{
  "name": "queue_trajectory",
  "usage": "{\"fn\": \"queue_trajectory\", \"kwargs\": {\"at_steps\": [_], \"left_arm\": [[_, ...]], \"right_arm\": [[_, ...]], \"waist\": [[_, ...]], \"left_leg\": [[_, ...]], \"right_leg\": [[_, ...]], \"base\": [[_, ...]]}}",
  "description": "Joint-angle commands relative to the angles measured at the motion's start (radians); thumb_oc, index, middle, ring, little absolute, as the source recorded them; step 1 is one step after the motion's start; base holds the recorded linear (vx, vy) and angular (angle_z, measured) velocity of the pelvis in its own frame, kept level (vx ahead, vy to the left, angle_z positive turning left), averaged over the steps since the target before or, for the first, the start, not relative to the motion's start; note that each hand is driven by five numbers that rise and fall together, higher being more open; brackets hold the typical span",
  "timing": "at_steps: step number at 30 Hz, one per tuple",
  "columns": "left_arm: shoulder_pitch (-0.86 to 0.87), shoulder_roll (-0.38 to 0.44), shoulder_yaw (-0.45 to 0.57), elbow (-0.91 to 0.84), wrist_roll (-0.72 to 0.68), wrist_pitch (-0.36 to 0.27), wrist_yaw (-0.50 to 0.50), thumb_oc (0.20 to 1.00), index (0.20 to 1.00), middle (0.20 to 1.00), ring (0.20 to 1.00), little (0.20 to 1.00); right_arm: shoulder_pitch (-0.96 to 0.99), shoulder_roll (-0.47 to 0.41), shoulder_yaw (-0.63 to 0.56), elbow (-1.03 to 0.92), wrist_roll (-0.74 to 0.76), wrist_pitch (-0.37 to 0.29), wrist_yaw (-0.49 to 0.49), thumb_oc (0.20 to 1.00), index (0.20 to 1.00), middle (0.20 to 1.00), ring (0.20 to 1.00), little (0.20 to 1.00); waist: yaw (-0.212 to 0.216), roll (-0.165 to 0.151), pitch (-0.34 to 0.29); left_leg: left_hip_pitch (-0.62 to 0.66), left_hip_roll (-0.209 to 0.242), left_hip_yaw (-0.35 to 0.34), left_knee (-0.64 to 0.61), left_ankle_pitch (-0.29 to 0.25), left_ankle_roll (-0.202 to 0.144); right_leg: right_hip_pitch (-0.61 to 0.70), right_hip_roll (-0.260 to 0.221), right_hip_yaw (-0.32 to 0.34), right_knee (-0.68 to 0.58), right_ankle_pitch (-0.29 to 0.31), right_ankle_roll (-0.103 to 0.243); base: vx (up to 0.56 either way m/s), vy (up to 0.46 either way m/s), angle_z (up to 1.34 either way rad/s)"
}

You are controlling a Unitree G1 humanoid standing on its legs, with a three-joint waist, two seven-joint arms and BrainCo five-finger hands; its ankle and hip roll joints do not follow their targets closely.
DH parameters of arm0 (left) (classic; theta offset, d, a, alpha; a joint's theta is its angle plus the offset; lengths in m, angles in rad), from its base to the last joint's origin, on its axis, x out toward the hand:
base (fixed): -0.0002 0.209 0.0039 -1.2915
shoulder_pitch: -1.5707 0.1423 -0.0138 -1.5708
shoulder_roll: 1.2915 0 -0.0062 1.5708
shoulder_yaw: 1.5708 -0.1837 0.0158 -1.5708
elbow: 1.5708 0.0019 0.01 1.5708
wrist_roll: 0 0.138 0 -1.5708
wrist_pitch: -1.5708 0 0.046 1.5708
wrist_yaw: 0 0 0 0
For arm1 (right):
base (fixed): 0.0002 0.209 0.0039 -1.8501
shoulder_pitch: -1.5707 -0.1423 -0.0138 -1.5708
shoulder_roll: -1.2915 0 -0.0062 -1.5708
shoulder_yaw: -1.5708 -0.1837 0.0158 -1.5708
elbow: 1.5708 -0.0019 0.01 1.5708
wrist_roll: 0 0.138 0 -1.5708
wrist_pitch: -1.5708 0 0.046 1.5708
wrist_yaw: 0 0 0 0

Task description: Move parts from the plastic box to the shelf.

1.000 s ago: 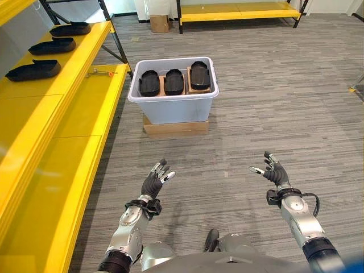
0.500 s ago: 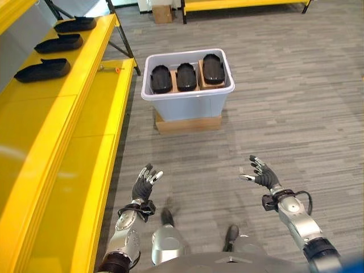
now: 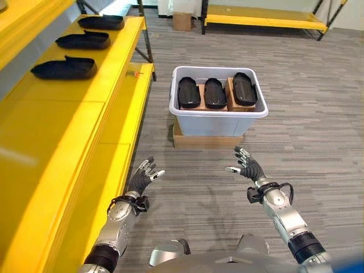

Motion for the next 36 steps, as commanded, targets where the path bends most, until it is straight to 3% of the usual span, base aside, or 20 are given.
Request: {"fn": "queue_trajectory", "kwargs": {"at_steps": [1,4,7,9,10,11,15,20,25,28,31,34,36], "left_arm": [[-0.030,-0.027,-0.016,-0.089,0.008,-0.023,0.022,1.000,1.000,1.000,1.000,1.000],[-0.024,-0.027,-0.041,-0.088,0.012,-0.040,0.019,1.000,1.000,1.000,1.000,1.000],[-0.001,-0.021,-0.058,-0.091,0.023,-0.055,0.006,1.000,1.000,1.000,1.000,1.000],[0.010,-0.015,-0.062,-0.097,0.028,-0.058,-0.006,1.000,1.000,1.000,1.000,1.000],[0.016,-0.013,-0.069,-0.098,0.032,-0.061,-0.015,1.000,1.000,1.000,1.000,1.000],[0.021,-0.015,-0.078,-0.098,0.039,-0.059,-0.027,1.000,1.000,1.000,1.000,1.000],[0.038,-0.016,-0.069,-0.111,0.024,-0.046,-0.019,1.000,1.000,1.000,1.000,1.000],[0.058,-0.032,-0.057,-0.124,0.013,-0.037,-0.017,1.000,1.000,1.000,1.000,1.000],[0.060,-0.058,-0.043,-0.125,-0.007,-0.033,-0.029,1.000,1.000,1.000,1.000,1.000],[0.059,-0.073,-0.025,-0.113,0.013,-0.052,0.002,1.000,1.000,1.000,1.000,1.000],[0.042,-0.069,-0.006,-0.090,-0.024,-0.063,0.015,1.000,1.000,1.000,1.000,1.000],[0.035,-0.062,0.019,-0.084,-0.007,-0.060,0.001,1.000,1.000,1.000,1.000,1.000],[0.033,-0.055,0.034,-0.085,0.006,-0.059,-0.007,1.000,1.000,1.000,1.000,1.000]], "right_arm": [[-0.011,-0.030,-0.037,-0.045,0.010,-0.066,-0.011,1.000,1.000,1.000,1.000,1.000],[0.002,-0.024,-0.052,-0.049,0.007,-0.075,-0.029,1.000,1.000,1.000,1.000,1.000],[0.018,-0.017,-0.070,-0.048,0.001,-0.078,-0.040,1.000,1.000,1.000,1.000,1.000],[0.023,-0.015,-0.075,-0.045,0.002,-0.077,-0.047,1.000,1.000,1.000,1.000,1.000],[0.031,-0.015,-0.080,-0.042,0.003,-0.081,-0.052,1.000,1.000,1.000,1.000,1.000],[0.046,-0.022,-0.089,-0.040,0.010,-0.082,-0.057,1.000,1.000,1.000,1.000,1.000],[0.039,-0.038,-0.086,-0.022,0.006,-0.072,-0.048,1.000,1.000,1.000,1.000,1.000],[0.022,-0.060,-0.076,-0.012,0.005,-0.067,-0.041,1.000,1.000,1.000,1.000,1.000],[0.023,-0.078,-0.082,-0.021,-0.002,-0.072,-0.037,1.000,1.000,1.000,1.000,1.000],[0.030,-0.089,-0.096,-0.023,0.004,-0.066,-0.030,1.000,1.000,1.000,1.000,1.000],[0.053,-0.096,-0.109,-0.026,0.009,-0.072,-0.030,1.000,1.000,1.000,1.000,1.000],[0.069,-0.093,-0.123,-0.016,0.012,-0.082,-0.032,1.000,1.000,1.000,1.000,1.000],[0.067,-0.088,-0.130,-0.009,0.011,-0.088,-0.030,1.000,1.000,1.000,1.000,1.000]], "waist": [[-0.003,-0.001,0.013],[-0.028,-0.028,0.032],[-0.029,-0.026,0.044],[-0.028,-0.026,0.051],[-0.037,-0.035,0.058],[-0.052,-0.042,0.053],[-0.044,-0.032,0.025],[-0.043,-0.025,-0.003],[-0.037,-0.025,-0.015],[-0.040,-0.022,-0.029],[-0.055,-0.025,-0.037],[-0.057,-0.025,-0.027],[-0.057,-0.020,-0.011]], "left_leg": [[-0.069,-0.020,-0.130,-0.004,0.015,-0.047],[-0.045,-0.032,-0.158,0.007,-0.027,-0.046],[-0.012,-0.023,-0.169,0.011,-0.057,-0.057],[0.001,-0.023,-0.169,0.022,-0.069,-0.057],[0.005,-0.032,-0.180,0.040,-0.072,-0.050],[0.005,-0.036,-0.208,0.066,-0.078,-0.052],[0.014,-0.008,-0.191,0.087,-0.080,-0.076],[0.027,0.024,-0.152,0.145,-0.094,-0.105],[-0.032,0.055,-0.144,0.298,-0.034,-0.147],[-0.074,0.068,-0.139,0.453,0.022,-0.185],[-0.116,0.113,-0.083,0.612,0.106,-0.232],[-0.171,0.116,-0.085,0.657,0.093,-0.222],[-0.171,0.096,-0.085,0.529,0.043,-0.189]], "right_leg": [[0.164,0.097,-0.044,-0.288,0.153,-0.001],[0.104,0.068,0.022,-0.484,0.294,0.030],[0.094,0.052,0.009,-0.597,0.319,0.053],[0.093,0.042,-0.010,-0.612,0.335,0.057],[0.089,0.039,0.011,-0.607,0.350,0.053],[0.116,0.055,0.051,-0.614,0.337,0.047],[0.183,0.099,0.007,-0.562,0.252,0.025],[0.226,0.149,-0.038,-0.514,0.152,-0.038],[0.281,0.202,-0.044,-0.539,0.098,-0.098],[0.305,0.242,-0.052,-0.552,0.051,-0.144],[0.329,0.270,-0.087,-0.572,0.023,-0.180],[0.333,0.272,-0.082,-0.559,0.014,-0.182],[0.330,0.265,-0.069,-0.538,0.017,-0.165]], "base": [[0.15,-0.147,0.15],[0.14,-0.171,0.17],[0.28,-0.162,0.18],[0.28,-0.176,0.10],[0.48,-0.335,0.17],[0.60,-0.408,0.71],[0.40,-0.235,0.44],[0.34,-0.205,-0.11],[0.28,-0.253,-0.06],[0.24,-0.274,-0.19],[0.15,-0.231,-0.06],[0.13,-0.107,0.26],[0.16,0.056,0.01]]}}
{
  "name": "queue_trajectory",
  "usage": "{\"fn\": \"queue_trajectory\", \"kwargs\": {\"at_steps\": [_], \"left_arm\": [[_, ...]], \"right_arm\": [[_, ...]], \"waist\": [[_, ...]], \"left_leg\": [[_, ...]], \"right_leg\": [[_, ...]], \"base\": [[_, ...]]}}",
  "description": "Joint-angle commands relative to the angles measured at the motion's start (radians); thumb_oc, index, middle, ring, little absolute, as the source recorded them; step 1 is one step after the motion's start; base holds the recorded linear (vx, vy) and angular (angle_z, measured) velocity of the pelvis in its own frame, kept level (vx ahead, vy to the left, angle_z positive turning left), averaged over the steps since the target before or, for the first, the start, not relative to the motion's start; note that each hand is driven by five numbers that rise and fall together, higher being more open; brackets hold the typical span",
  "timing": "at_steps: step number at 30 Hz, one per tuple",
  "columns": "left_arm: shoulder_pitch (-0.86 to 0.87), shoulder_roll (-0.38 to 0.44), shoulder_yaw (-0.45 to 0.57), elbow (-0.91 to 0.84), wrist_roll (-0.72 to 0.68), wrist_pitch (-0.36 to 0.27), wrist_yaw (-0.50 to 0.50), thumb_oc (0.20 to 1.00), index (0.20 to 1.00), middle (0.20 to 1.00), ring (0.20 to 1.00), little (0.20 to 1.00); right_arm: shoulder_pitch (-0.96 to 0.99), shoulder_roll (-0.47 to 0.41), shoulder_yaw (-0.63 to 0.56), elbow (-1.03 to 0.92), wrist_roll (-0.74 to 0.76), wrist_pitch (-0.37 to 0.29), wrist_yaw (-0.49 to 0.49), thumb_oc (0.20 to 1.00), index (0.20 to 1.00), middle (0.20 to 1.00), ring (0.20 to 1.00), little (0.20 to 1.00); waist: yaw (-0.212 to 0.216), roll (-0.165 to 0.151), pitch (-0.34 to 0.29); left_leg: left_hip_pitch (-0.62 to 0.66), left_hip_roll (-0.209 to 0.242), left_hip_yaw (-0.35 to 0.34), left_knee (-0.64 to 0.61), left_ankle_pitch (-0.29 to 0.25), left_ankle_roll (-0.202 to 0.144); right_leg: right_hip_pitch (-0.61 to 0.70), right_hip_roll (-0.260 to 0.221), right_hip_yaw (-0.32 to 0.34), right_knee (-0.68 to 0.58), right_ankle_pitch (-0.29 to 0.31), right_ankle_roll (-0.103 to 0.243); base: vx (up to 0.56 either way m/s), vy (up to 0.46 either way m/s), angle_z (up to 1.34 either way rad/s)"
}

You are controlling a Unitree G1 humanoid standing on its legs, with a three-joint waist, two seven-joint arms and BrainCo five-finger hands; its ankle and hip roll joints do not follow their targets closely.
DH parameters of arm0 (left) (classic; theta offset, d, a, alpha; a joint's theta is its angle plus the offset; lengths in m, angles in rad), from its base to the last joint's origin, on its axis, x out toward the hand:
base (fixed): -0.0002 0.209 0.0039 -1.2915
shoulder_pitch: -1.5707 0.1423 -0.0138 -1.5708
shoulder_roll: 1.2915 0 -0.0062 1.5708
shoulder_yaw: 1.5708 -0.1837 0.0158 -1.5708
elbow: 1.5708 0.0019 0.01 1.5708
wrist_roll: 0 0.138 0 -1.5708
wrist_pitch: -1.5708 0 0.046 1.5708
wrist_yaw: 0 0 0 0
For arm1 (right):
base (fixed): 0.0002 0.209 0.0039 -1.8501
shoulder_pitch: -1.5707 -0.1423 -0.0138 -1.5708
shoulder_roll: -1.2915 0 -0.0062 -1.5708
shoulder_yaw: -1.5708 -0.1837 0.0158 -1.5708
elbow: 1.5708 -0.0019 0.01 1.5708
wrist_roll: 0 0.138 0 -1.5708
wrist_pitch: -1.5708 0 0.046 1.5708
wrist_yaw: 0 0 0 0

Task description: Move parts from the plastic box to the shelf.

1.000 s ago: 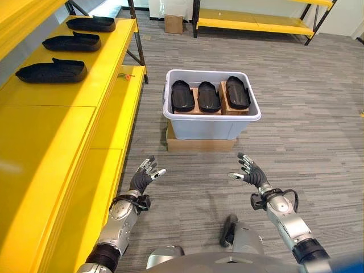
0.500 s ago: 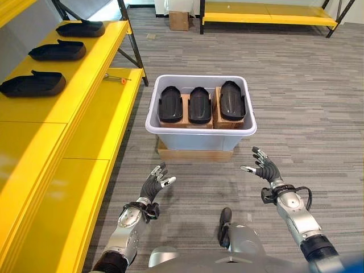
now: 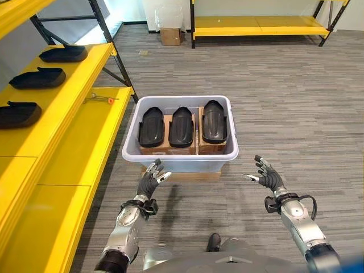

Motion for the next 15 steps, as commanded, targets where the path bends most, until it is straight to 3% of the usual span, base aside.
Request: {"fn": "queue_trajectory", "kwargs": {"at_steps": [1,3,5,8,9,12,15], "left_arm": [[-0.003,0.038,0.026,-0.053,0.012,-0.052,-0.001,1.000,1.000,1.000,1.000,1.000],[0.000,0.039,0.030,-0.052,0.009,-0.050,0.010,1.000,1.000,1.000,1.000,1.000],[0.010,0.033,0.034,-0.046,0.001,-0.059,0.022,1.000,1.000,1.000,1.000,1.000],[0.037,0.024,0.050,-0.041,-0.017,-0.076,0.027,1.000,1.000,1.000,1.000,1.000],[0.043,0.020,0.055,-0.036,-0.022,-0.077,0.025,1.000,1.000,1.000,1.000,1.000],[0.038,0.022,0.061,-0.009,-0.007,-0.080,-0.013,1.000,1.000,1.000,1.000,1.000],[0.033,0.028,0.047,-0.010,0.000,-0.054,-0.025,1.000,1.000,1.000,1.000,1.000]], "right_arm": [[-0.014,-0.010,-0.025,-0.032,0.009,-0.063,0.003,1.000,1.000,1.000,1.000,1.000],[-0.019,-0.008,-0.025,-0.035,0.003,-0.054,0.007,1.000,1.000,1.000,1.000,1.000],[-0.018,-0.010,-0.017,-0.043,-0.008,-0.046,0.017,1.000,1.000,1.000,1.000,1.000],[-0.006,-0.020,0.008,-0.055,-0.026,-0.053,0.034,1.000,1.000,1.000,1.000,1.000],[-0.002,-0.022,0.015,-0.058,-0.029,-0.052,0.035,1.000,1.000,1.000,1.000,1.000],[-0.004,-0.027,0.030,-0.054,-0.029,-0.054,0.033,1.000,1.000,1.000,1.000,1.000],[0.017,-0.026,0.013,-0.049,-0.014,-0.060,0.022,1.000,1.000,1.000,1.000,1.000]], "waist": [[0.002,0.011,0.035],[-0.001,0.017,0.037],[0.004,0.023,0.035],[0.026,0.039,0.037],[0.029,0.042,0.040],[0.026,0.042,0.035],[0.010,0.033,0.035]], "left_leg": [[0.075,-0.124,0.093,-0.309,-0.080,0.132],[0.085,-0.123,0.103,-0.467,-0.065,0.136],[0.073,-0.106,0.085,-0.617,-0.016,0.125],[0.032,-0.021,0.038,-0.747,0.142,0.087],[0.022,0.001,0.023,-0.744,0.166,0.081],[0.045,0.016,0.053,-0.756,0.150,0.084],[0.080,-0.014,0.080,-0.738,0.106,0.094]], "right_leg": [[0.040,-0.019,0.000,-0.025,0.039,0.181],[0.054,-0.020,0.021,-0.026,0.037,0.193],[0.083,-0.023,0.054,-0.038,0.027,0.206],[0.119,-0.021,0.089,-0.055,0.015,0.203],[0.127,-0.026,0.099,-0.047,0.006,0.202],[0.128,-0.048,0.078,-0.007,-0.018,0.214],[0.134,-0.073,0.061,0.044,-0.047,0.229]], "base": [[0.16,0.121,-0.03],[0.20,0.185,0.02],[0.24,0.224,0.06],[0.22,0.211,-0.47],[0.38,0.401,-1.11],[0.25,0.281,-0.69],[0.29,0.335,-0.03]]}}
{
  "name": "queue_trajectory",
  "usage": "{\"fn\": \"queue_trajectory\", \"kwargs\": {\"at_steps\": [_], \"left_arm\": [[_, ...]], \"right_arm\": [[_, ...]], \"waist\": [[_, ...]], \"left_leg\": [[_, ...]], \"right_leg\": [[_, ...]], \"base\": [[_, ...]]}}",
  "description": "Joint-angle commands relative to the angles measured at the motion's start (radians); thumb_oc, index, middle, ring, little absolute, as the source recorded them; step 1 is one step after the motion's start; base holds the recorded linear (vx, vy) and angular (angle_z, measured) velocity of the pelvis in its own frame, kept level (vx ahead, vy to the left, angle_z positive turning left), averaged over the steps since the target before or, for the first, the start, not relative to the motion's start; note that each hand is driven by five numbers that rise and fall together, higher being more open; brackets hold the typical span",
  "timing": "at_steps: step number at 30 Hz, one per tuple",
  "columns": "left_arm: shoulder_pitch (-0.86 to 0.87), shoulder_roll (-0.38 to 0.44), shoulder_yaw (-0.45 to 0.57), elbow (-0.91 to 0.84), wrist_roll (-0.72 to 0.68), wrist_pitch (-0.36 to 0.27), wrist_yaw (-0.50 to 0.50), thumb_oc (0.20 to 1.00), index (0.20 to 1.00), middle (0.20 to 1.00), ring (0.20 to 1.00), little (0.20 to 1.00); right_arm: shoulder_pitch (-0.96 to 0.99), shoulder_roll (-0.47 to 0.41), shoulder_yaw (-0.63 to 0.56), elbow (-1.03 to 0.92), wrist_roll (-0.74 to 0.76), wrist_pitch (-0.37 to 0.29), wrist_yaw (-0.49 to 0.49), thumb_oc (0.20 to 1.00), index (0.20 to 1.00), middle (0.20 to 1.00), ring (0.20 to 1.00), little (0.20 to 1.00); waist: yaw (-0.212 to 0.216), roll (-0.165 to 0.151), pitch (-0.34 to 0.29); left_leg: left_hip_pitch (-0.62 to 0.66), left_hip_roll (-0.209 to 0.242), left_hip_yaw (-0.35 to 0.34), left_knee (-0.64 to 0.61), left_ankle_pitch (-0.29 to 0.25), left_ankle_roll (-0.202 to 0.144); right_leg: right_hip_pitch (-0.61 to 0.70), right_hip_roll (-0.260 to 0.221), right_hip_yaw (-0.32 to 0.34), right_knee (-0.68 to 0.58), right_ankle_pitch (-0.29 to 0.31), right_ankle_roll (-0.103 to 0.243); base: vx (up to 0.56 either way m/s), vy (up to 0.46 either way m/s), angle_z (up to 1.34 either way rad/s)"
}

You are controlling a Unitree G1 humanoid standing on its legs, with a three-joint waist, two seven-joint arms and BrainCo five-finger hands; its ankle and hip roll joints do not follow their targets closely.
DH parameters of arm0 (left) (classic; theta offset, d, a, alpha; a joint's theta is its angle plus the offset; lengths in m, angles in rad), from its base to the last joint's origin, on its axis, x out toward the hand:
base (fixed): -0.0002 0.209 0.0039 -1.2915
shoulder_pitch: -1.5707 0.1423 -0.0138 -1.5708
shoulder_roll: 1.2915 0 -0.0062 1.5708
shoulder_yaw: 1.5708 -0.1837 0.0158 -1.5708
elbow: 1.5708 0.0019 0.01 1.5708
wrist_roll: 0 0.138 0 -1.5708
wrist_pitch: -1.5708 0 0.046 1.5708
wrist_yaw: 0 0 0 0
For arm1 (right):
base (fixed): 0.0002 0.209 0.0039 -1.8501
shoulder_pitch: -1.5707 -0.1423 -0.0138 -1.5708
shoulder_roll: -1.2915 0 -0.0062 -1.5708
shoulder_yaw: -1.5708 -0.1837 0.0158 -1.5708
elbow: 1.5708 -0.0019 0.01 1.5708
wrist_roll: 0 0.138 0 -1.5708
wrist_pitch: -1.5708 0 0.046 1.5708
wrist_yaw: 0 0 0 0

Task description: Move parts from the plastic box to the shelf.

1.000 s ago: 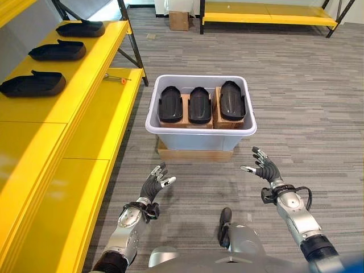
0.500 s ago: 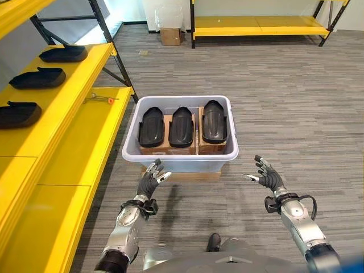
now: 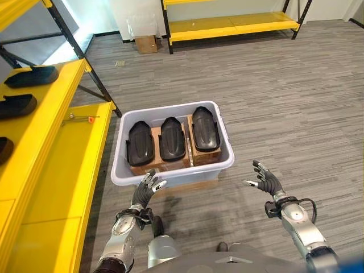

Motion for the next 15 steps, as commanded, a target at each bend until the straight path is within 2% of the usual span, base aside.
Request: {"fn": "queue_trajectory", "kwargs": {"at_steps": [1,3,8,9,12,13,14,15], "left_arm": [[-0.026,0.055,0.034,-0.068,-0.009,-0.035,-0.016,1.000,1.000,1.000,1.000,1.000],[-0.033,0.062,0.029,-0.068,-0.008,-0.029,-0.010,1.000,1.000,1.000,1.000,1.000],[-0.035,0.091,0.017,-0.084,-0.001,-0.006,-0.040,1.000,1.000,1.000,1.000,1.000],[-0.037,0.100,0.012,-0.089,-0.005,0.004,-0.042,1.000,1.000,1.000,1.000,1.000],[-0.040,0.106,0.006,-0.087,-0.008,0.009,-0.045,1.000,1.000,1.000,1.000,1.000],[-0.043,0.110,0.002,-0.092,-0.005,0.013,-0.050,1.000,1.000,1.000,1.000,1.000],[-0.043,0.111,0.002,-0.093,-0.005,0.013,-0.051,1.000,1.000,1.000,1.000,1.000],[-0.044,0.111,-0.002,-0.100,0.000,0.019,-0.051,1.000,1.000,1.000,1.000,1.000]], "right_arm": [[-0.043,0.041,-0.020,-0.068,0.016,-0.058,-0.014,1.000,1.000,1.000,1.000,1.000],[-0.041,0.047,-0.024,-0.073,0.017,-0.050,-0.011,1.000,1.000,1.000,1.000,1.000],[-0.053,0.066,-0.019,-0.092,0.013,-0.050,-0.004,1.000,1.000,1.000,1.000,1.000],[-0.058,0.072,-0.021,-0.102,0.021,-0.050,-0.004,1.000,1.000,1.000,1.000,1.000],[-0.064,0.079,-0.021,-0.113,0.018,-0.051,-0.007,1.000,1.000,1.000,1.000,1.000],[-0.067,0.085,-0.019,-0.121,0.017,-0.051,-0.016,1.000,1.000,1.000,1.000,1.000],[-0.067,0.085,-0.018,-0.121,0.017,-0.051,-0.017,1.000,1.000,1.000,1.000,1.000],[-0.070,0.088,-0.017,-0.126,0.018,-0.051,-0.020,1.000,1.000,1.000,1.000,1.000]], "waist": [[0.020,-0.065,0.010],[0.019,-0.068,0.009],[0.028,-0.076,0.012],[0.033,-0.080,0.011],[0.039,-0.082,0.006],[0.046,-0.082,0.004],[0.047,-0.082,0.003],[0.052,-0.079,0.003]], "left_leg": [[0.029,-0.052,0.029,0.045,-0.046,-0.008],[0.035,-0.069,0.029,0.054,-0.069,0.009],[0.063,-0.125,0.014,0.037,-0.110,0.059],[0.067,-0.146,0.008,0.023,-0.122,0.080],[0.072,-0.175,0.006,0.001,-0.134,0.107],[0.076,-0.192,0.011,-0.011,-0.144,0.125],[0.076,-0.194,0.011,-0.012,-0.145,0.127],[0.083,-0.205,0.015,-0.020,-0.156,0.141]], "right_leg": [[-0.012,-0.075,-0.098,0.086,0.016,0.059],[-0.020,-0.083,-0.095,0.108,0.016,0.067],[-0.065,-0.117,-0.070,0.197,0.066,0.117],[-0.083,-0.129,-0.058,0.241,0.085,0.139],[-0.105,-0.138,-0.055,0.313,0.108,0.158],[-0.127,-0.155,-0.064,0.379,0.140,0.168],[-0.130,-0.158,-0.063,0.384,0.140,0.169],[-0.168,-0.184,-0.079,0.472,0.170,0.177]], "base": [[0.28,0.383,0.08],[0.21,0.310,0.06],[0.13,0.321,0.11],[0.10,0.350,0.07],[0.08,0.294,-0.01],[0.06,0.246,-0.11],[0.06,0.270,-0.04],[0.06,0.270,-0.06]]}}
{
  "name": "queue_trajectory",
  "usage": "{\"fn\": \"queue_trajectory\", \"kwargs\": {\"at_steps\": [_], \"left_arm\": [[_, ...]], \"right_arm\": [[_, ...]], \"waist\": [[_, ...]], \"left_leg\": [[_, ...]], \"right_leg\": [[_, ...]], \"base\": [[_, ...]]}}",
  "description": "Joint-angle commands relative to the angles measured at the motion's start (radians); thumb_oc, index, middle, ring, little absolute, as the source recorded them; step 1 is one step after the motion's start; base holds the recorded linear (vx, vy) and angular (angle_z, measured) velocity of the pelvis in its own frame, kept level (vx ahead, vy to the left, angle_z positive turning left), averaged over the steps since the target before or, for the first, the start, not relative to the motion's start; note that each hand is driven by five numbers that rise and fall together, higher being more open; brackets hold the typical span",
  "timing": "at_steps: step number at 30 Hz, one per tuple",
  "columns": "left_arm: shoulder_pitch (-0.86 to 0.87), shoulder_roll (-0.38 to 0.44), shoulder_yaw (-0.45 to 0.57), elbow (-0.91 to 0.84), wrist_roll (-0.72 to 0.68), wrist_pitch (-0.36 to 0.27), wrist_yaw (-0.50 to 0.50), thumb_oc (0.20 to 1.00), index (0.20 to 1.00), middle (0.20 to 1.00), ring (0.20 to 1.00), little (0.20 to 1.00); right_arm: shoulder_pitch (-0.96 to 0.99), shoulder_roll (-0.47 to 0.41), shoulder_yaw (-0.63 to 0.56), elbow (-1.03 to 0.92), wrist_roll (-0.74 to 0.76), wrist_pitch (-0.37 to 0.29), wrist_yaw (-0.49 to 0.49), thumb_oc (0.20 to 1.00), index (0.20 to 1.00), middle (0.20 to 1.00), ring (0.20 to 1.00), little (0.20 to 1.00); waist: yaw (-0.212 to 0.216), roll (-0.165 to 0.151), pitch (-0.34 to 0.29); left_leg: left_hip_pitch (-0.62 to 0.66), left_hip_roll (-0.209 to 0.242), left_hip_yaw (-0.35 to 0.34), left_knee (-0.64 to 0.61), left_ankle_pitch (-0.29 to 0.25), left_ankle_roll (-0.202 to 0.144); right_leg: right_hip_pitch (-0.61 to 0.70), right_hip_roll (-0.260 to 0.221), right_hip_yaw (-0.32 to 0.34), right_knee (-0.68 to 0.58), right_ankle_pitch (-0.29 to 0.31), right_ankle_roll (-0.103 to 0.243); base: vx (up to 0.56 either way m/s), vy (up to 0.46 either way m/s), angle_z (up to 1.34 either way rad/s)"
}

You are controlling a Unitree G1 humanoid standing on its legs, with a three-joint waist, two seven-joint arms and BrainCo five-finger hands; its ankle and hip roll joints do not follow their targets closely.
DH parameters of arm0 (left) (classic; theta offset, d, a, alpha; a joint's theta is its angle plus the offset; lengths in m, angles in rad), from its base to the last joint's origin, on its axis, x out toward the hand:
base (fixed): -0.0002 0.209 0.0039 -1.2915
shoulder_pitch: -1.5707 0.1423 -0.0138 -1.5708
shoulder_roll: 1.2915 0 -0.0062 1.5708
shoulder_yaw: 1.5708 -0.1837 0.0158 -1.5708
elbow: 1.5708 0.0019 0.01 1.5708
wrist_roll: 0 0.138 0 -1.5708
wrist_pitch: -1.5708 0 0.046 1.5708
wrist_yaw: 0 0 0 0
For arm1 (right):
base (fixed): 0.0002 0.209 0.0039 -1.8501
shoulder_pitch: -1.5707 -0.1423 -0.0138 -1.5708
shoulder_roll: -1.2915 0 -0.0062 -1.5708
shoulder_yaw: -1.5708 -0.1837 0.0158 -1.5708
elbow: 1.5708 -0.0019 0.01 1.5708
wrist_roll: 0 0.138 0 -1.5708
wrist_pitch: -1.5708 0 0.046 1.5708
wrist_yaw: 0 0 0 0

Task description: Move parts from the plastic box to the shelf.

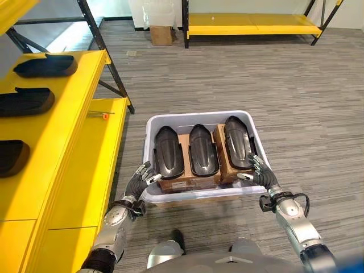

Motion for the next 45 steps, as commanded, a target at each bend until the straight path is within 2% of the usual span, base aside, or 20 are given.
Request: {"fn": "queue_trajectory", "kwargs": {"at_steps": [1,3,6,7,8,9,10,12,15,23,27,31,34,37,38,40,41,43,44,45], "left_arm": [[0.011,-0.004,-0.017,-0.099,0.003,-0.022,-0.017,1.000,1.000,1.000,1.000,1.000],[0.009,-0.005,-0.022,-0.092,-0.005,-0.025,-0.009,1.000,1.000,1.000,1.000,1.000],[0.001,-0.008,-0.024,-0.095,-0.009,-0.025,-0.006,1.000,1.000,1.000,1.000,1.000],[-0.001,-0.009,-0.026,-0.100,-0.010,-0.025,0.003,1.000,1.000,1.000,1.000,1.000],[0.003,-0.005,-0.038,-0.112,-0.018,-0.038,0.019,1.000,1.000,1.000,1.000,1.000],[0.006,-0.005,-0.042,-0.114,-0.017,-0.045,0.021,1.000,1.000,1.000,1.000,1.000],[0.007,-0.007,-0.045,-0.116,-0.014,-0.050,0.026,1.000,1.000,1.000,1.000,1.000],[0.015,-0.009,-0.056,-0.125,-0.012,-0.052,0.033,1.000,1.000,1.000,1.000,1.000],[0.023,-0.006,-0.053,-0.135,-0.014,-0.046,0.034,1.000,1.000,1.000,1.000,1.000],[0.046,-0.042,-0.038,-0.136,-0.017,-0.028,0.018,1.000,1.000,1.000,1.000,1.000],[0.060,-0.044,-0.038,-0.142,-0.035,-0.024,0.015,1.000,1.000,1.000,1.000,1.000],[0.075,-0.050,-0.022,-0.159,-0.112,0.018,-0.008,1.000,1.000,1.000,1.000,1.000],[0.074,-0.062,-0.028,-0.165,-0.113,0.017,-0.022,1.000,1.000,1.000,1.000,1.000],[0.067,-0.065,-0.040,-0.175,-0.124,0.004,-0.029,1.000,1.000,1.000,1.000,1.000],[0.065,-0.070,-0.046,-0.176,-0.129,-0.004,-0.027,1.000,1.000,1.000,1.000,1.000],[0.066,-0.078,-0.049,-0.174,-0.122,-0.008,-0.028,1.000,1.000,1.000,1.000,1.000],[0.068,-0.082,-0.049,-0.174,-0.116,-0.008,-0.034,1.000,1.000,1.000,1.000,1.000],[0.079,-0.087,-0.052,-0.177,-0.105,-0.003,-0.040,1.000,1.000,1.000,1.000,1.000],[0.080,-0.088,-0.053,-0.176,-0.103,-0.003,-0.040,1.000,1.000,1.000,1.000,1.000],[0.080,-0.089,-0.055,-0.175,-0.100,0.004,-0.038,1.000,1.000,1.000,1.000,1.000]], "right_arm": [[-0.008,-0.023,-0.017,-0.059,0.016,-0.045,-0.012,1.000,1.000,1.000,1.000,1.000],[-0.009,-0.028,-0.015,-0.064,0.016,-0.046,-0.001,1.000,1.000,1.000,1.000,1.000],[-0.002,-0.033,-0.020,-0.072,0.023,-0.046,0.010,1.000,1.000,1.000,1.000,1.000],[-0.004,-0.033,-0.019,-0.069,0.029,-0.045,0.011,1.000,1.000,1.000,1.000,1.000],[-0.010,-0.026,-0.013,-0.061,0.024,-0.042,0.015,1.000,1.000,1.000,1.000,1.000],[-0.010,-0.024,-0.009,-0.054,0.020,-0.045,0.019,1.000,1.000,1.000,1.000,1.000],[-0.010,-0.026,-0.006,-0.050,0.018,-0.045,0.025,1.000,1.000,1.000,1.000,1.000],[-0.008,-0.026,-0.001,-0.044,0.011,-0.042,0.023,1.000,1.000,1.000,1.000,1.000],[-0.019,-0.034,0.014,-0.040,-0.008,-0.061,0.011,1.000,1.000,1.000,1.000,1.000],[-0.028,-0.045,0.034,-0.054,-0.020,-0.026,0.018,1.000,1.000,1.000,1.000,1.000],[-0.039,-0.049,0.047,-0.066,-0.052,-0.062,0.005,1.000,1.000,1.000,1.000,1.000],[-0.065,-0.057,0.059,-0.074,-0.076,-0.081,-0.001,1.000,1.000,1.000,1.000,1.000],[-0.110,-0.059,0.090,-0.062,-0.082,-0.064,-0.007,1.000,1.000,1.000,1.000,1.000],[-0.135,-0.061,0.106,-0.057,-0.112,-0.072,-0.010,1.000,1.000,1.000,1.000,1.000],[-0.155,-0.066,0.121,-0.055,-0.138,-0.077,-0.019,1.000,1.000,1.000,1.000,1.000],[-0.177,-0.068,0.137,-0.048,-0.158,-0.073,-0.014,1.000,1.000,1.000,1.000,1.000],[-0.188,-0.068,0.147,-0.044,-0.170,-0.070,-0.015,1.000,1.000,1.000,1.000,1.000],[-0.188,-0.079,0.142,-0.056,-0.176,-0.053,-0.001,1.000,1.000,1.000,1.000,1.000],[-0.186,-0.082,0.140,-0.061,-0.174,-0.047,0.001,1.000,1.000,1.000,1.000,1.000],[-0.180,-0.088,0.137,-0.071,-0.171,-0.038,0.001,1.000,1.000,1.000,1.000,1.000]], "waist": [[0.009,0.020,-0.024],[0.000,0.017,-0.018],[-0.008,0.009,-0.008],[-0.007,0.002,-0.005],[-0.012,-0.010,0.007],[-0.013,-0.011,0.009],[-0.014,-0.014,0.009],[-0.007,-0.011,0.007],[0.012,-0.011,0.003],[0.030,0.003,-0.021],[0.035,0.014,-0.023],[0.045,0.025,-0.022],[0.054,0.043,-0.013],[0.057,0.056,-0.002],[0.066,0.055,0.009],[0.078,0.054,0.017],[0.082,0.052,0.015],[0.074,0.054,0.001],[0.071,0.055,-0.001],[0.062,0.058,-0.007]], "left_leg": [[-0.020,0.007,-0.007,0.000,-0.060,-0.005],[-0.007,0.006,-0.013,-0.002,-0.071,-0.006],[0.006,0.014,-0.020,-0.001,-0.072,-0.023],[0.014,0.014,-0.014,-0.001,-0.078,-0.032],[0.034,0.017,-0.009,0.000,-0.111,-0.036],[0.039,0.022,-0.011,0.000,-0.117,-0.035],[0.028,0.033,-0.002,0.005,-0.096,-0.040],[0.033,0.040,-0.014,0.013,-0.102,-0.047],[0.030,0.048,-0.008,0.024,-0.093,-0.056],[0.038,0.061,-0.023,0.020,-0.061,-0.087],[0.027,0.070,-0.033,0.040,-0.059,-0.095],[0.007,0.068,-0.047,0.084,-0.068,-0.102],[-0.026,0.073,-0.053,0.129,-0.066,-0.120],[-0.057,0.065,-0.045,0.185,-0.082,-0.119],[-0.097,0.061,-0.077,0.263,-0.097,-0.124],[-0.125,0.054,-0.118,0.317,-0.110,-0.125],[-0.134,0.062,-0.131,0.314,-0.080,-0.124],[-0.117,0.119,-0.114,0.296,-0.021,-0.147],[-0.114,0.133,-0.106,0.292,-0.006,-0.153],[-0.107,0.168,-0.100,0.287,0.023,-0.175]], "right_leg": [[-0.062,0.017,-0.052,0.221,0.091,0.024],[-0.097,0.033,-0.046,0.195,0.103,0.022],[-0.098,0.045,-0.048,0.050,0.133,0.019],[-0.099,0.027,-0.061,-0.050,0.178,0.029],[-0.137,-0.011,-0.042,-0.153,0.273,0.051],[-0.143,-0.016,-0.031,-0.161,0.271,0.053],[-0.127,-0.001,-0.034,-0.193,0.244,0.035],[-0.086,0.009,-0.042,-0.214,0.210,0.041],[-0.040,0.025,-0.083,-0.241,0.176,0.026],[0.059,0.083,-0.112,-0.317,0.067,-0.027],[0.085,0.106,-0.113,-0.317,0.020,-0.054],[0.102,0.124,-0.116,-0.322,0.000,-0.074],[0.103,0.131,-0.125,-0.327,-0.013,-0.094],[0.085,0.123,-0.135,-0.300,-0.028,-0.107],[0.080,0.120,-0.120,-0.296,-0.027,-0.117],[0.075,0.118,-0.100,-0.294,-0.025,-0.123],[0.067,0.117,-0.097,-0.304,-0.009,-0.134],[0.077,0.121,-0.096,-0.318,-0.013,-0.141],[0.078,0.121,-0.098,-0.320,-0.014,-0.143],[0.085,0.122,-0.093,-0.318,-0.028,-0.139]], "base": [[0.08,0.290,-0.06],[0.07,0.100,-0.17],[0.06,-0.069,0.06],[0.09,-0.192,0.16],[0.09,-0.208,-0.05],[0.03,-0.211,-0.19],[0.01,-0.124,-0.11],[0.09,-0.120,0.12],[0.07,-0.164,0.18],[0.08,-0.113,-0.08],[0.09,-0.226,-0.03],[0.07,-0.255,0.01],[0.05,-0.316,-0.06],[-0.03,-0.163,-0.03],[-0.05,-0.131,0.02],[-0.04,-0.054,-0.19],[0.00,0.037,-0.55],[0.03,0.068,-0.44],[0.07,0.098,-0.08],[0.07,0.138,0.03]]}}
